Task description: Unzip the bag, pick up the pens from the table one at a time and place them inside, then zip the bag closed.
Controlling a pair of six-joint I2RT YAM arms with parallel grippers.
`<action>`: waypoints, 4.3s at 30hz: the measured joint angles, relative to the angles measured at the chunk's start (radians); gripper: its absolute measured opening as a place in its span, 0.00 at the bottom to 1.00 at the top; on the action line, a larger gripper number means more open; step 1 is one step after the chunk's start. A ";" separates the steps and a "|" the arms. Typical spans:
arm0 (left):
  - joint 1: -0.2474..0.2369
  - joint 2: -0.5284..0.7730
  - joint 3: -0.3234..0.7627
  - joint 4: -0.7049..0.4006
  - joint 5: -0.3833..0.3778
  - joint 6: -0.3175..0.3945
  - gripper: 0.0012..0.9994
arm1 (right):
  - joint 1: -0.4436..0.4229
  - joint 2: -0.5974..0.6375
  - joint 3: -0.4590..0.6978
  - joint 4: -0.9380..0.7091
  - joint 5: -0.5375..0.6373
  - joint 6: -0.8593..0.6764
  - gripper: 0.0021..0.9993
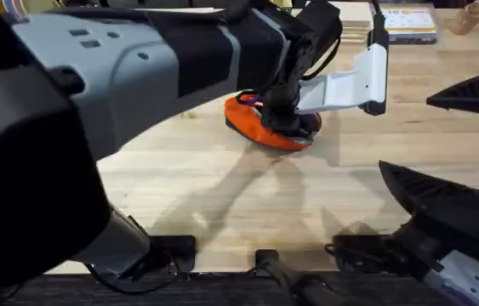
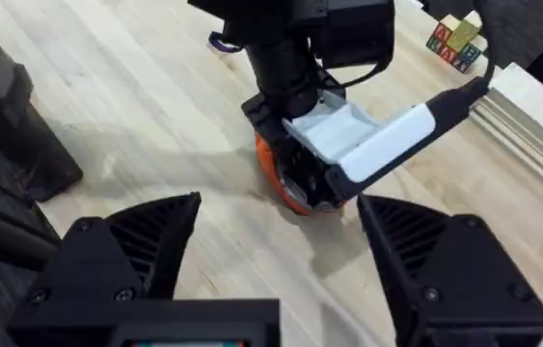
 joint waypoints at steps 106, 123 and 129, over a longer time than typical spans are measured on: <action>0.867 -0.559 -0.386 -0.106 0.720 0.344 0.99 | 0.000 0.000 0.000 0.000 0.000 0.026 1.00; 0.867 -0.559 -0.417 -0.055 0.777 0.348 0.99 | 0.000 0.000 0.000 0.032 0.000 0.062 1.00; 0.867 -0.556 -0.417 -0.039 0.779 0.351 0.99 | 0.000 0.002 0.000 0.085 0.000 0.118 1.00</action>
